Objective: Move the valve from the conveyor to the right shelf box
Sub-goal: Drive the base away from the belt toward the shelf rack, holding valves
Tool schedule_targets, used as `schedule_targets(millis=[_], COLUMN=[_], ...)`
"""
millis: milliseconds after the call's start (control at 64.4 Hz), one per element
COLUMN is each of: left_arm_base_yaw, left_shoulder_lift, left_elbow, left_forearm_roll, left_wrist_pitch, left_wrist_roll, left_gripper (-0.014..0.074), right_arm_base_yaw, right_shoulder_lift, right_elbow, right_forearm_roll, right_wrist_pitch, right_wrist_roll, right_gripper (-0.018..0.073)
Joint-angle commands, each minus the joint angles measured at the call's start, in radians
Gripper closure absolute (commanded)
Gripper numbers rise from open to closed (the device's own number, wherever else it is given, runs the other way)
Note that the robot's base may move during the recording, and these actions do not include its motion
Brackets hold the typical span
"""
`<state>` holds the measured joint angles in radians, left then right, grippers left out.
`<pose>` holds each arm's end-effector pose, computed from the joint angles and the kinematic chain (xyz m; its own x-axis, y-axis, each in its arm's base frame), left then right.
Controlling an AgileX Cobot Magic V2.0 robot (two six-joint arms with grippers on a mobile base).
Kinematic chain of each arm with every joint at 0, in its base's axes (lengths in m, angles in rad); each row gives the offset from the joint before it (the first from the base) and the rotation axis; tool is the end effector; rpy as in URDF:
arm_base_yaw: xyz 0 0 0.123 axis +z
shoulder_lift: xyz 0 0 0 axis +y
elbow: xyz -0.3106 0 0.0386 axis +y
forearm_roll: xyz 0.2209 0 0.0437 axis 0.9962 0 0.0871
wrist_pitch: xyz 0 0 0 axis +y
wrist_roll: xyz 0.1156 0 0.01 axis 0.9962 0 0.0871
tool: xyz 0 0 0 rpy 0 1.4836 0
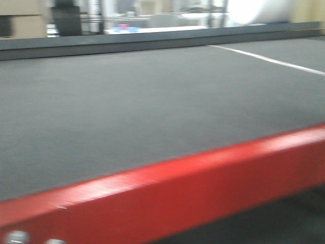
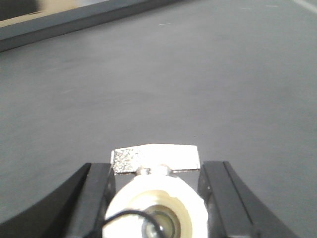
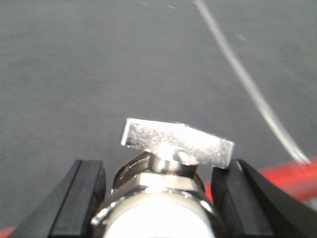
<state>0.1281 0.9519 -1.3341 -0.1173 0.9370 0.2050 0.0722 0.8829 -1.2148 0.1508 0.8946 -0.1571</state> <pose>0.1434 0.0074 0.4695 -0.4460 0.0780 -0.8917 0.0168 0.9968 0.0788 0.1286 0.0229 0.4485 -0.4398 -0.0938 -0.8932 -0.2036 0.9790 -0.0025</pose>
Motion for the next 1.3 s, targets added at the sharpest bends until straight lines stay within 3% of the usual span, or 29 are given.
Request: schedule_targets(millis=[0, 1289], left_arm_base_yaw=[-0.006, -0.006], left_shoulder_lift=[-0.013, -0.013], left_elbow=[-0.007, -0.007], left_forearm_roll=[-0.014, -0.014], left_wrist_pitch=[-0.051, -0.051], left_wrist_roll=[-0.007, -0.007], left_gripper=[0.0707, 0.0707], right_arm_base_yaw=[-0.001, -0.001], right_shoulder_lift=[-0.008, -0.008], right_elbow=[-0.011, -0.011], right_forearm_roll=[-0.006, -0.006], right_wrist_pitch=[-0.072, -0.072], right_wrist_roll=[-0.001, -0.001], right_gripper=[0.0713, 0.0713])
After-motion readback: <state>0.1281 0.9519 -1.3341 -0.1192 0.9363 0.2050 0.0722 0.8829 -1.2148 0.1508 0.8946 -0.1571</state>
